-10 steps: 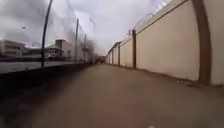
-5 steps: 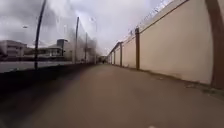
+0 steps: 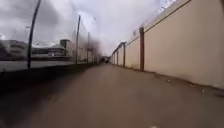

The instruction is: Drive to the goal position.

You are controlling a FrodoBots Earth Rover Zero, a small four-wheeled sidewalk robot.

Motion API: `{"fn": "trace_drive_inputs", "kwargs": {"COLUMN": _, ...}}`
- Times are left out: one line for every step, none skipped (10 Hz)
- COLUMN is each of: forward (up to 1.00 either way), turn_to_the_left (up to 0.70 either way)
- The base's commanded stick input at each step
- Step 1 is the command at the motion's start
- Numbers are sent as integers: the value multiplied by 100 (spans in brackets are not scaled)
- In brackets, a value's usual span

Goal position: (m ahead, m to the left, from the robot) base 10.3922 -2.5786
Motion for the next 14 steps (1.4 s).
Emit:
{"fn": "trace_drive_inputs", "kwargs": {"forward": 70, "turn_to_the_left": 12}}
{"fn": "trace_drive_inputs", "kwargs": {"forward": 70, "turn_to_the_left": 11}}
{"fn": "trace_drive_inputs", "kwargs": {"forward": 70, "turn_to_the_left": 11}}
{"fn": "trace_drive_inputs", "kwargs": {"forward": 70, "turn_to_the_left": 9}}
{"fn": "trace_drive_inputs", "kwargs": {"forward": 70, "turn_to_the_left": -18}}
{"fn": "trace_drive_inputs", "kwargs": {"forward": 70, "turn_to_the_left": -30}}
{"fn": "trace_drive_inputs", "kwargs": {"forward": 70, "turn_to_the_left": -15}}
{"fn": "trace_drive_inputs", "kwargs": {"forward": 70, "turn_to_the_left": -1}}
{"fn": "trace_drive_inputs", "kwargs": {"forward": 70, "turn_to_the_left": 0}}
{"fn": "trace_drive_inputs", "kwargs": {"forward": 70, "turn_to_the_left": 0}}
{"fn": "trace_drive_inputs", "kwargs": {"forward": 70, "turn_to_the_left": -18}}
{"fn": "trace_drive_inputs", "kwargs": {"forward": 70, "turn_to_the_left": -33}}
{"fn": "trace_drive_inputs", "kwargs": {"forward": 70, "turn_to_the_left": -35}}
{"fn": "trace_drive_inputs", "kwargs": {"forward": 70, "turn_to_the_left": -35}}
